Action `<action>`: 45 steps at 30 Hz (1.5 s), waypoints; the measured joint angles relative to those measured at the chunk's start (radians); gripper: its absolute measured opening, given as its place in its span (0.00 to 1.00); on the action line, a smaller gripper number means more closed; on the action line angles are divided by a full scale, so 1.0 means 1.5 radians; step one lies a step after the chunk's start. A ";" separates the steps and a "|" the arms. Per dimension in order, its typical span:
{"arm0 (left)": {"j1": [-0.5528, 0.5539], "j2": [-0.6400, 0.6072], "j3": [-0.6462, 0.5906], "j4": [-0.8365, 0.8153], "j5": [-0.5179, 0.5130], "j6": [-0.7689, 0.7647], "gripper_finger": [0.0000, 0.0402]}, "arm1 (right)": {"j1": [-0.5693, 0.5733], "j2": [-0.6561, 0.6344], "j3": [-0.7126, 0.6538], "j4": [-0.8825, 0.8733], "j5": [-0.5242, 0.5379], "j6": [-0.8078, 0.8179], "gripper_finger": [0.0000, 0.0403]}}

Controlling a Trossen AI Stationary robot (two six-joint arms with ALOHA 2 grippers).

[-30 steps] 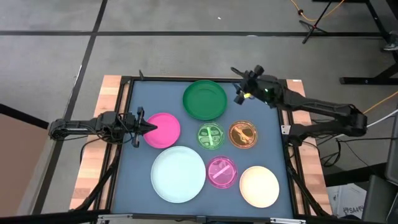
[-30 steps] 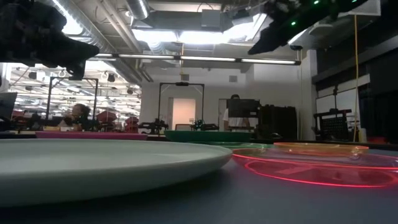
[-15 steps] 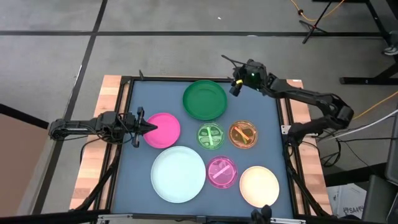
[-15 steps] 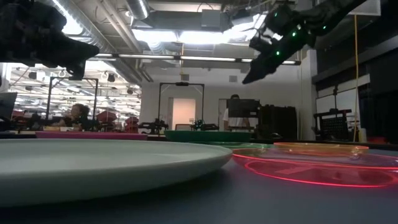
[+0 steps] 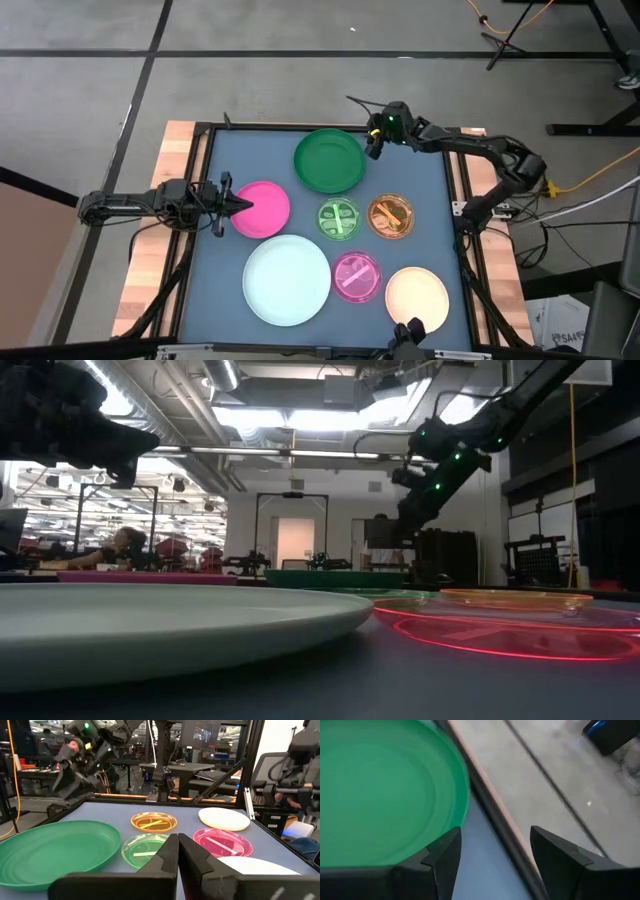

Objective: Stack plastic plates
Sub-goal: Stack the green plate on top of the white plate

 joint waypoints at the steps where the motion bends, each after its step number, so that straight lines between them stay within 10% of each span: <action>1: 0.000 0.000 0.000 0.000 0.000 0.000 0.00 | 0.000 0.009 0.000 0.001 -0.002 0.000 0.57; 31: 0.000 0.000 0.000 0.000 0.000 0.000 0.00 | 0.000 0.151 0.000 0.003 -0.123 0.021 0.56; 45: 0.000 0.000 0.000 0.000 0.000 0.000 0.00 | 0.000 0.151 0.000 0.011 -0.129 0.020 0.25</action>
